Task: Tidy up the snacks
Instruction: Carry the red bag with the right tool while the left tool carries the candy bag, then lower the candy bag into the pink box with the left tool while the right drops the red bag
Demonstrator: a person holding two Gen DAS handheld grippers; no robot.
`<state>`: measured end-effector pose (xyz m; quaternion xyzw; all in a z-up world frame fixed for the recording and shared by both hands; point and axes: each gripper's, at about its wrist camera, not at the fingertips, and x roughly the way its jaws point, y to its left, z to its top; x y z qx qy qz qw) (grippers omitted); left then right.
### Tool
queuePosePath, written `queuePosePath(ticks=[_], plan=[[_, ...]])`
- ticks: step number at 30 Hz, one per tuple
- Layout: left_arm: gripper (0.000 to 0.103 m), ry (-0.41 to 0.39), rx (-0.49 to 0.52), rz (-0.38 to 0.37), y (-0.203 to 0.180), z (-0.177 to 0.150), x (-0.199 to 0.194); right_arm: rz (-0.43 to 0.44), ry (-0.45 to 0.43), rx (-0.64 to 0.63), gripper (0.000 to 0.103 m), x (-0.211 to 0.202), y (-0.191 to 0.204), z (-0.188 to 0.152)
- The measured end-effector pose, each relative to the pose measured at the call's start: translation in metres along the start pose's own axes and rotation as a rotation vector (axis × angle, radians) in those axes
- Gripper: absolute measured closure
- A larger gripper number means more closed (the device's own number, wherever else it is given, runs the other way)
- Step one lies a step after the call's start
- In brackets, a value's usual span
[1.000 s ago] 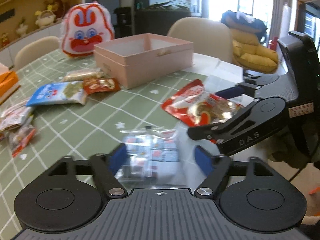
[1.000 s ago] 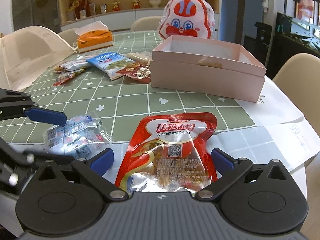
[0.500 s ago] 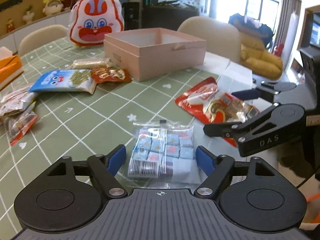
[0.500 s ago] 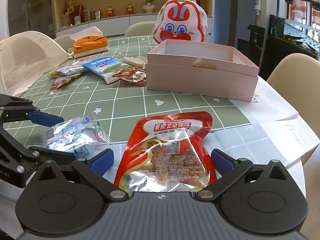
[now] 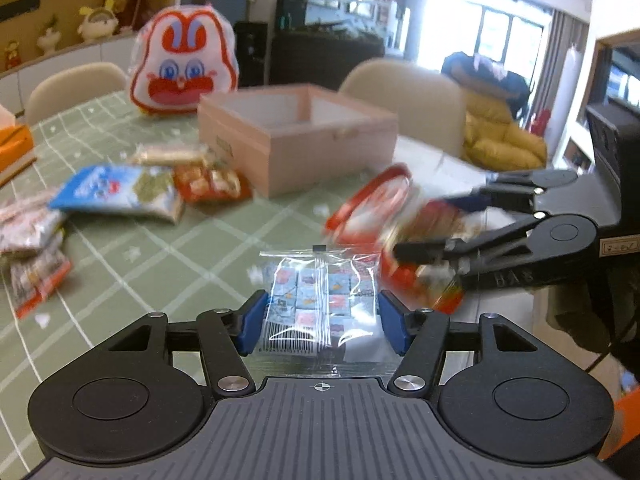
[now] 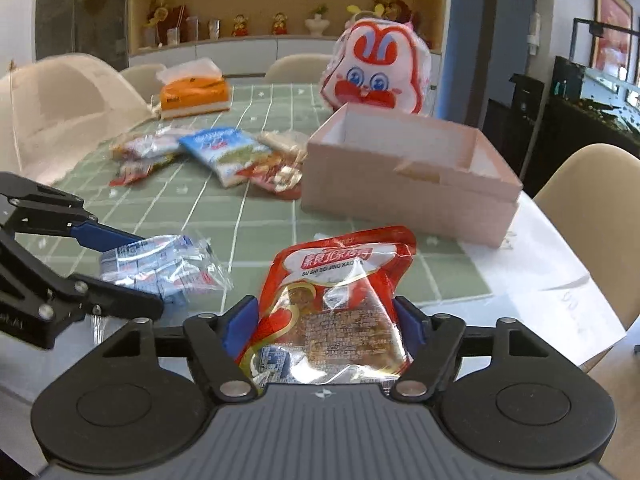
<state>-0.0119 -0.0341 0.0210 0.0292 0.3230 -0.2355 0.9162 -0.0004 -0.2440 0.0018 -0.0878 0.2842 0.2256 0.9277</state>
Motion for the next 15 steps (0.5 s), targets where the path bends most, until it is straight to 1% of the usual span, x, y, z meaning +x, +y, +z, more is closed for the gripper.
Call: queuePosePath(ticks=[1, 2, 3, 4, 7, 9, 10, 11, 12, 13, 14, 15], plan=[[0.038, -0.027, -0.008, -0.01, 0.003, 0.009, -0.002, 0.02, 0.012, 0.011, 0.059, -0.002, -0.006, 0.006], [0.038, -0.052, -0.011, -0.012, 0.006, 0.018, -0.004, 0.037, 0.008, 0.044, 0.063, -0.005, -0.016, 0.013], [0.038, -0.077, -0.011, -0.009, 0.007, 0.027, -0.004, 0.034, -0.013, 0.065, 0.077, -0.008, -0.024, 0.02], [0.038, -0.107, -0.012, -0.003, 0.011, 0.038, -0.004, 0.019, -0.033, 0.071, 0.08, -0.01, -0.031, 0.029], [0.038, -0.171, -0.036, -0.001, 0.022, 0.065, 0.003, -0.004, -0.063, 0.104, 0.08, -0.01, -0.053, 0.05], [0.038, -0.19, -0.078, -0.009, 0.033, 0.077, 0.011, -0.012, -0.059, 0.123, 0.08, -0.007, -0.062, 0.057], [0.038, -0.189, -0.096, -0.017, 0.037, 0.079, 0.014, 0.001, -0.051, 0.132, 0.079, -0.005, -0.064, 0.058], [0.038, -0.182, -0.11, -0.025, 0.04, 0.08, 0.018, 0.021, -0.04, 0.138, 0.075, -0.003, -0.064, 0.056], [0.038, -0.17, -0.117, -0.034, 0.042, 0.079, 0.021, 0.043, -0.023, 0.14, 0.058, 0.0, -0.062, 0.053], [0.038, -0.152, -0.117, -0.044, 0.043, 0.077, 0.025, 0.057, -0.002, 0.139, 0.046, 0.004, -0.059, 0.048], [0.038, -0.128, -0.115, -0.054, 0.044, 0.073, 0.029, 0.061, 0.016, 0.14, 0.026, 0.008, -0.054, 0.042], [0.038, -0.103, -0.115, -0.06, 0.044, 0.069, 0.033, 0.063, 0.029, 0.139, 0.022, 0.012, -0.048, 0.035]])
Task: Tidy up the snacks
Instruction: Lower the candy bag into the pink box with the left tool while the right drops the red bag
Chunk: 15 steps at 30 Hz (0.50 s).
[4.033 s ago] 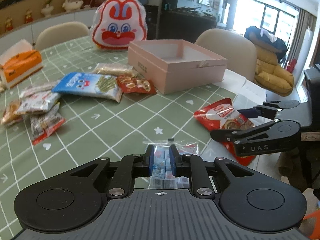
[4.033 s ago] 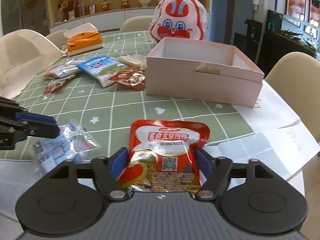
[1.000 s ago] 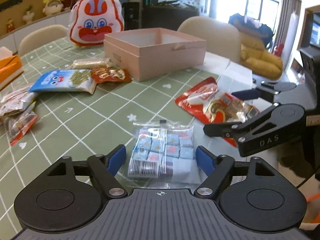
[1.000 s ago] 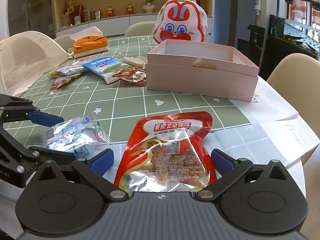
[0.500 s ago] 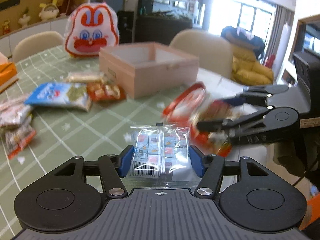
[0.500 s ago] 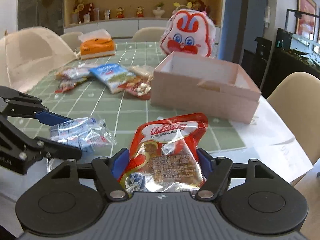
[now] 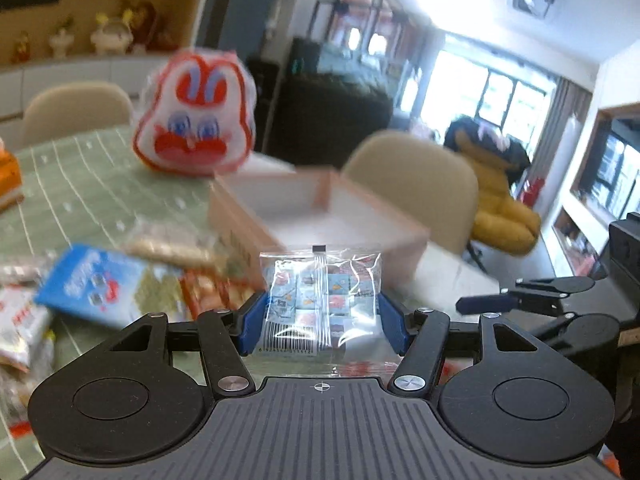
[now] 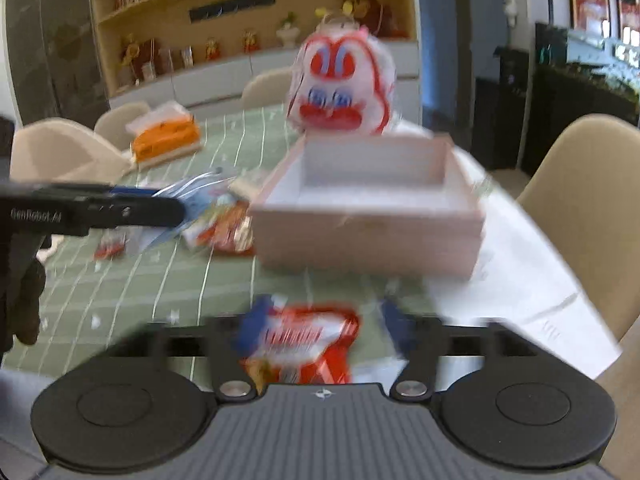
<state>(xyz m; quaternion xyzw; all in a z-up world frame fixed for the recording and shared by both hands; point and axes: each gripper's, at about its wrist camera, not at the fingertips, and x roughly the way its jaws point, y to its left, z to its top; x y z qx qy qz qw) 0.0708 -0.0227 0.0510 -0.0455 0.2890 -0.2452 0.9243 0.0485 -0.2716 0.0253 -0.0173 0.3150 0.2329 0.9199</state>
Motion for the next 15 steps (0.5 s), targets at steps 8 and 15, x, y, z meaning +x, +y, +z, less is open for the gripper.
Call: queuePosePath(ticks=[8, 15], plan=[[0.038, 0.083, -0.029, 0.029, 0.012, -0.02, 0.007, -0.029, 0.08, -0.107, 0.012, 0.039, 0.038, -0.031], [0.038, 0.078, -0.015, 0.061, 0.009, -0.022, -0.013, 0.023, 0.077, -0.154, 0.035, 0.034, 0.041, -0.03]])
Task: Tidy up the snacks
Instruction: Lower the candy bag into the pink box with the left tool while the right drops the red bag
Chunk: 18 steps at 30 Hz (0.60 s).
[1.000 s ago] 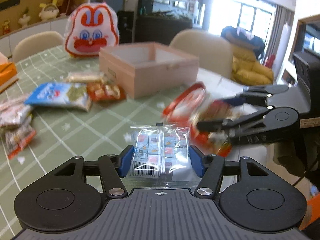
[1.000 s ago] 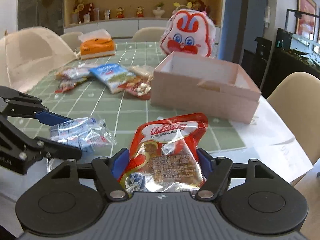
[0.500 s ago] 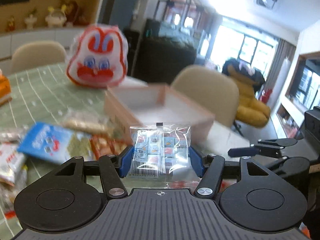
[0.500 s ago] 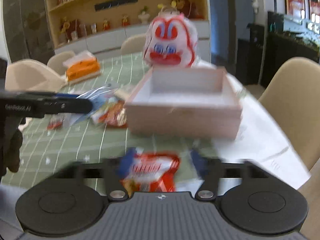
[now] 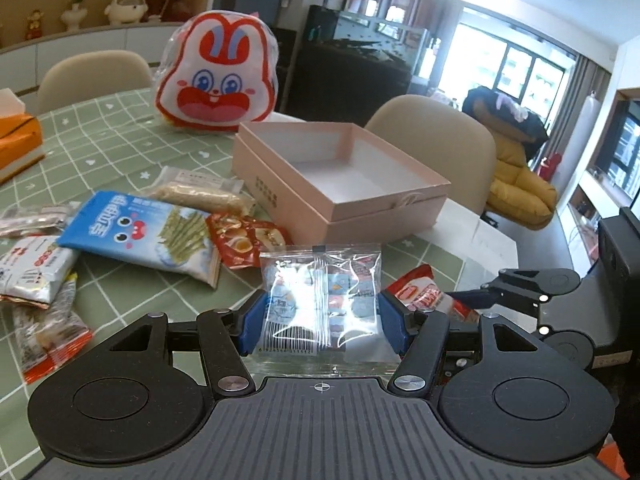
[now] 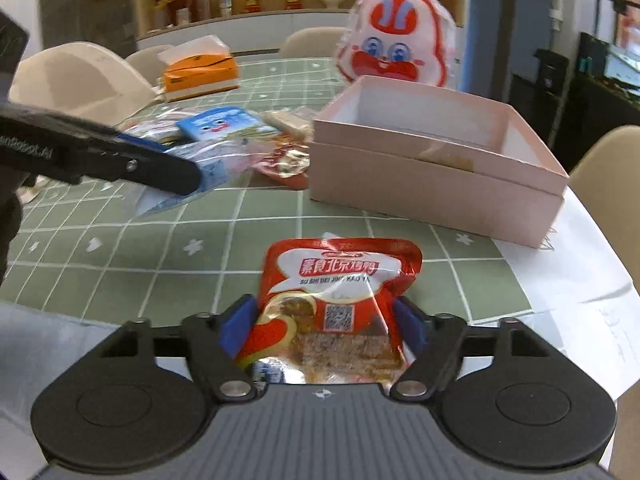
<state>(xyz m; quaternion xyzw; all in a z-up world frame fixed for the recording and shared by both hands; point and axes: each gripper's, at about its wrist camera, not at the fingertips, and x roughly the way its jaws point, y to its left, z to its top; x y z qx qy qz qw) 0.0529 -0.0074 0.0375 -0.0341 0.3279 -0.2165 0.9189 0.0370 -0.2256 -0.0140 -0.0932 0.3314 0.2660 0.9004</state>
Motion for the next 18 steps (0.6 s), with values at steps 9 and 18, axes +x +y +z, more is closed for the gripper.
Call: queuePosePath(ticks=[9, 18], plan=[[0.038, -0.01, 0.001, -0.046, -0.02, -0.001, 0.007, 0.001, 0.015, -0.005, 0.054, -0.01, -0.005, -0.001], [0.038, -0.082, -0.009, -0.115, -0.03, 0.016, 0.014, -0.067, -0.035, 0.092, 0.054, -0.041, -0.036, 0.015]])
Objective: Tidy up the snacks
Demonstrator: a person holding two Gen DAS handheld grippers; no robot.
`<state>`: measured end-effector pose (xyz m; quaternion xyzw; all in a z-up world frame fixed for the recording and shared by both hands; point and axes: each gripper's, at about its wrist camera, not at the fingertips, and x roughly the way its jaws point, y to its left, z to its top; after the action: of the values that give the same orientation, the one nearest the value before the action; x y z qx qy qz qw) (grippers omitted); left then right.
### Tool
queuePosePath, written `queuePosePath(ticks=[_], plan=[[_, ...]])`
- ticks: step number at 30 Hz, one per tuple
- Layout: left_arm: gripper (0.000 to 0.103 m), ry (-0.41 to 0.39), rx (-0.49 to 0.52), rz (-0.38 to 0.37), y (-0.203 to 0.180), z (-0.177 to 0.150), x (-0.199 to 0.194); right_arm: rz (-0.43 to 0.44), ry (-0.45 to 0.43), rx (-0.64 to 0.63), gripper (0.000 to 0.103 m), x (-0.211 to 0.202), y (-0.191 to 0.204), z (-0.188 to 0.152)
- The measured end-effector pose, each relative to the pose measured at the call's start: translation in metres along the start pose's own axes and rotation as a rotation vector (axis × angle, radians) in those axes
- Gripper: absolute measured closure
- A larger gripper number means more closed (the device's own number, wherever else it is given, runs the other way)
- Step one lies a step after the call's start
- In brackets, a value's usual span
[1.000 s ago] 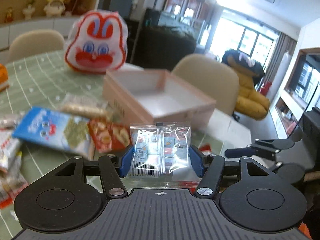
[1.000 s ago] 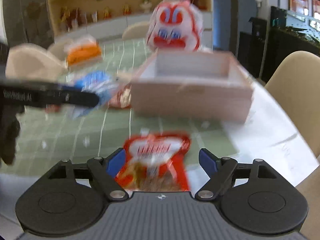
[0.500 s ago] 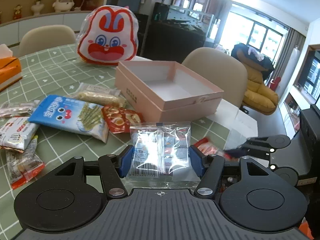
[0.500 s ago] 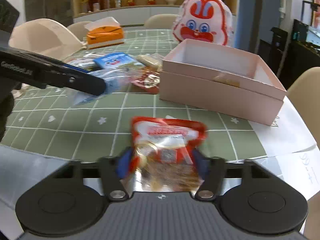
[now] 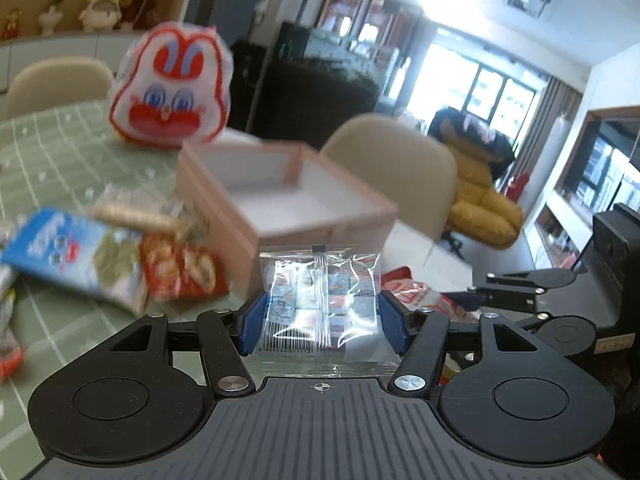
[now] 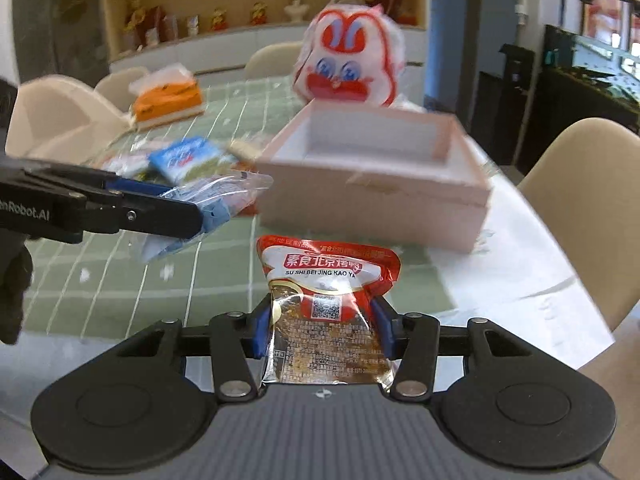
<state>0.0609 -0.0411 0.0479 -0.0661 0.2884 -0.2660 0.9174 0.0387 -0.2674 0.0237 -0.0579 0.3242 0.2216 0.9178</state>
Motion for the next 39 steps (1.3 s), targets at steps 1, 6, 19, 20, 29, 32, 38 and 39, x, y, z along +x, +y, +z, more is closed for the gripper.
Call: queuePosePath(ticks=[1, 6, 19, 20, 29, 32, 38, 39], plan=[[0.038, -0.018, 0.002, -0.001, -0.001, 0.005, -0.001, -0.005, -0.014, 0.007, 0.054, -0.004, -0.003, 0.005], [0.038, -0.097, -0.026, -0.012, 0.007, 0.039, 0.002, -0.045, -0.098, 0.055, 0.054, -0.016, -0.026, 0.044], [0.038, 0.091, -0.159, 0.034, 0.049, 0.114, 0.15, -0.2, -0.082, 0.133, 0.033, 0.066, -0.078, 0.139], [0.038, 0.098, -0.165, 0.012, 0.051, 0.109, 0.153, -0.208, -0.093, 0.131, 0.033, 0.06, -0.079, 0.131], [0.038, -0.082, -0.226, 0.067, 0.081, 0.083, 0.063, -0.193, -0.12, 0.18, 0.033, 0.026, -0.083, 0.102], [0.038, -0.095, -0.268, 0.197, 0.103, 0.057, 0.018, -0.18, -0.116, 0.172, 0.033, 0.034, -0.065, 0.109], [0.038, -0.17, -0.345, 0.388, 0.155, 0.001, -0.068, -0.1, -0.082, 0.087, 0.032, 0.071, 0.01, 0.121], [0.038, -0.183, -0.367, 0.421, 0.163, -0.007, -0.082, -0.084, -0.076, 0.071, 0.032, 0.076, 0.024, 0.122]])
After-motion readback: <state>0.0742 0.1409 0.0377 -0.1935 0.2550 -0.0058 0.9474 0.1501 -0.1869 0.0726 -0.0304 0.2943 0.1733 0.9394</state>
